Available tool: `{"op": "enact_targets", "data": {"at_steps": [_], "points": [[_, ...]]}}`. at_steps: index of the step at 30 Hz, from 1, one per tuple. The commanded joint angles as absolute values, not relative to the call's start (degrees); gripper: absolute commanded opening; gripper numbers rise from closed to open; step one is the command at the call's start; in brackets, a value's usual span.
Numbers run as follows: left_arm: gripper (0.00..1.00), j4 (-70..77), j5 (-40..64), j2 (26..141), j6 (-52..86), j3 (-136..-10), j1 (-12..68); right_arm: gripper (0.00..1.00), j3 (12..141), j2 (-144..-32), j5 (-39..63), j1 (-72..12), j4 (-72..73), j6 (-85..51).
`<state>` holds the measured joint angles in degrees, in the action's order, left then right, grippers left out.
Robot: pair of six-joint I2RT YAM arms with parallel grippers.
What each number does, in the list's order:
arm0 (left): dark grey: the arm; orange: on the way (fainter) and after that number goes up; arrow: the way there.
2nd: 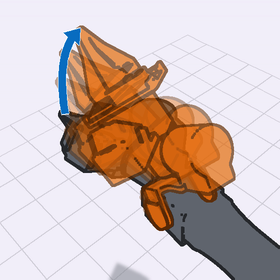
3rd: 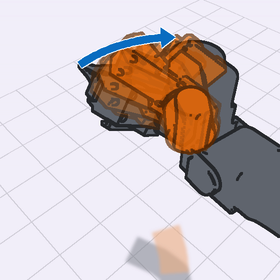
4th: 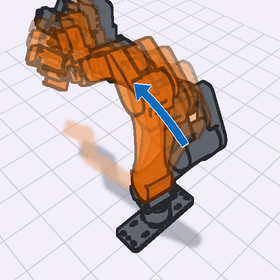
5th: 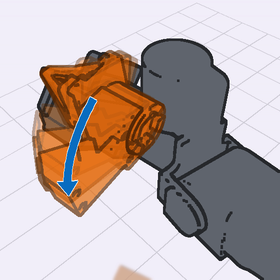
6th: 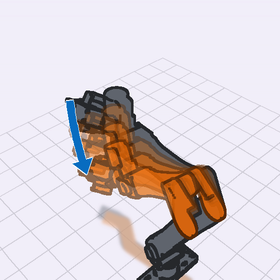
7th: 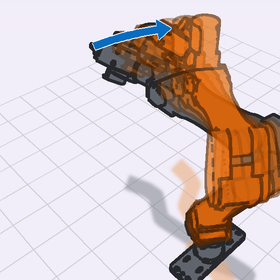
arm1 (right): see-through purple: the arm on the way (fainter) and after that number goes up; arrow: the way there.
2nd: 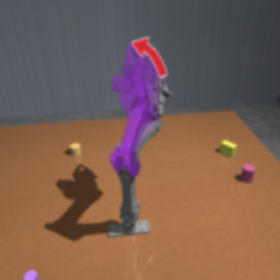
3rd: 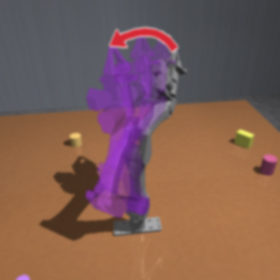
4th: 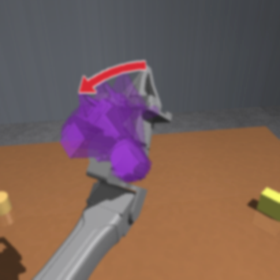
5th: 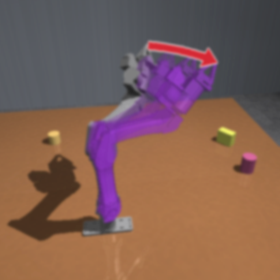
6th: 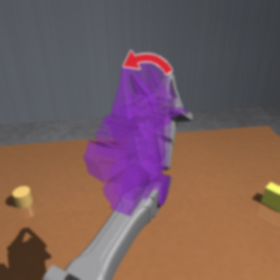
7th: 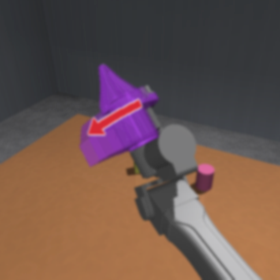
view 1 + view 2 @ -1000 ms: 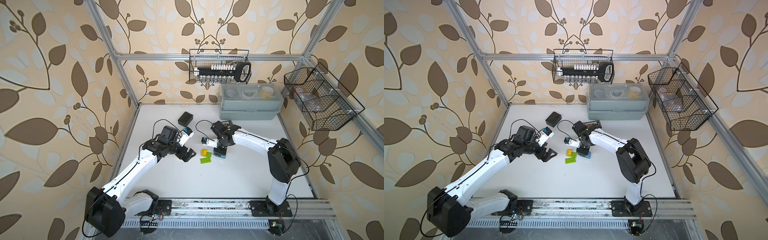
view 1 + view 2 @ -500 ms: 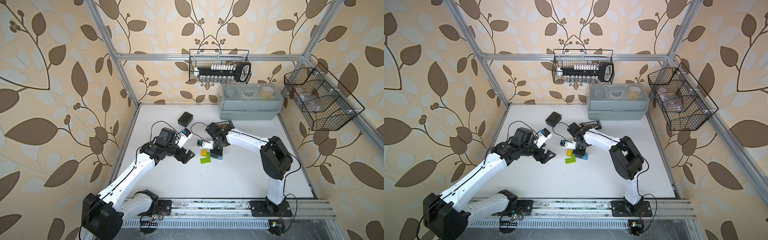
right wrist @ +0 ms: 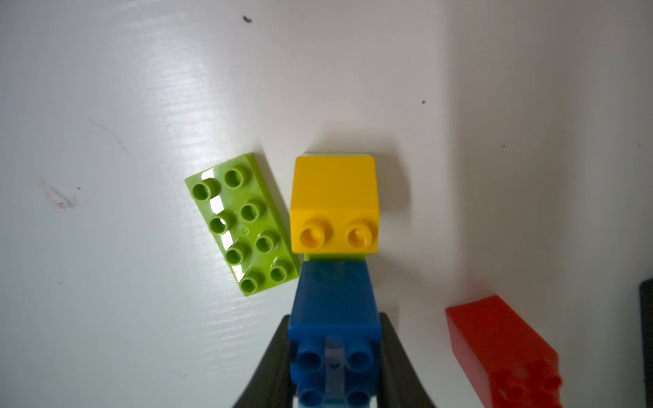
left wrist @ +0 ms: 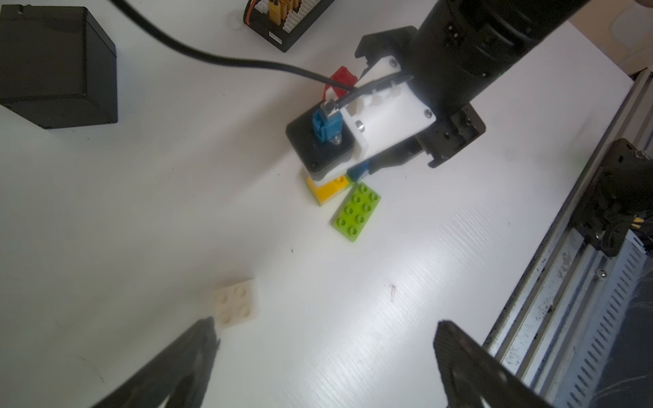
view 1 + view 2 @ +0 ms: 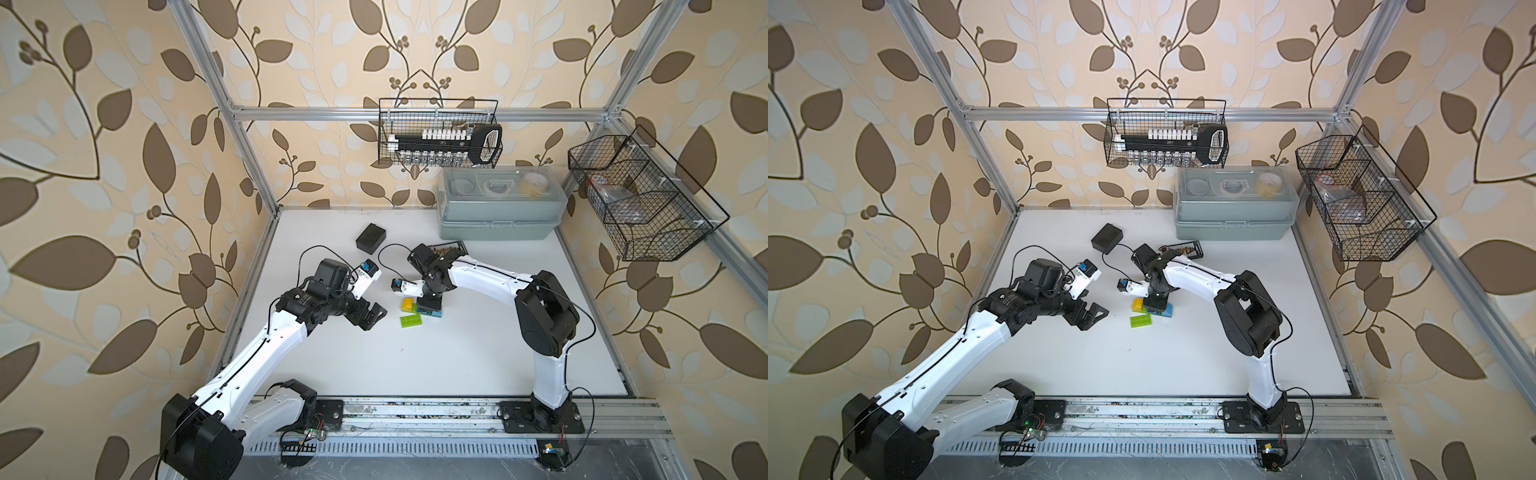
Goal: Assemble a fork with lego
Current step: Assemble the lego brick with the lego brick.
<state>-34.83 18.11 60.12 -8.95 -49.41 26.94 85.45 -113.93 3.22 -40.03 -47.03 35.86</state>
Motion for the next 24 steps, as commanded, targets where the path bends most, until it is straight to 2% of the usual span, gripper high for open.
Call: {"op": "enact_targets", "data": {"at_steps": [1, 15, 24], "points": [[0.99, -35.2, 18.2, 58.5, -8.8, -49.1, 26.2, 0.00, 86.9, -115.9, 2.5, -40.3, -48.7, 36.1], [0.99, -36.0, 17.8, 57.1, -9.0, -48.6, 25.4, 0.00, 90.4, -120.9, -0.4, -43.2, -52.0, 37.1], [0.99, -36.7, 17.9, 55.8, -9.0, -47.8, 24.6, 0.00, 88.1, -122.8, -2.4, -42.7, -51.4, 39.8]]}}
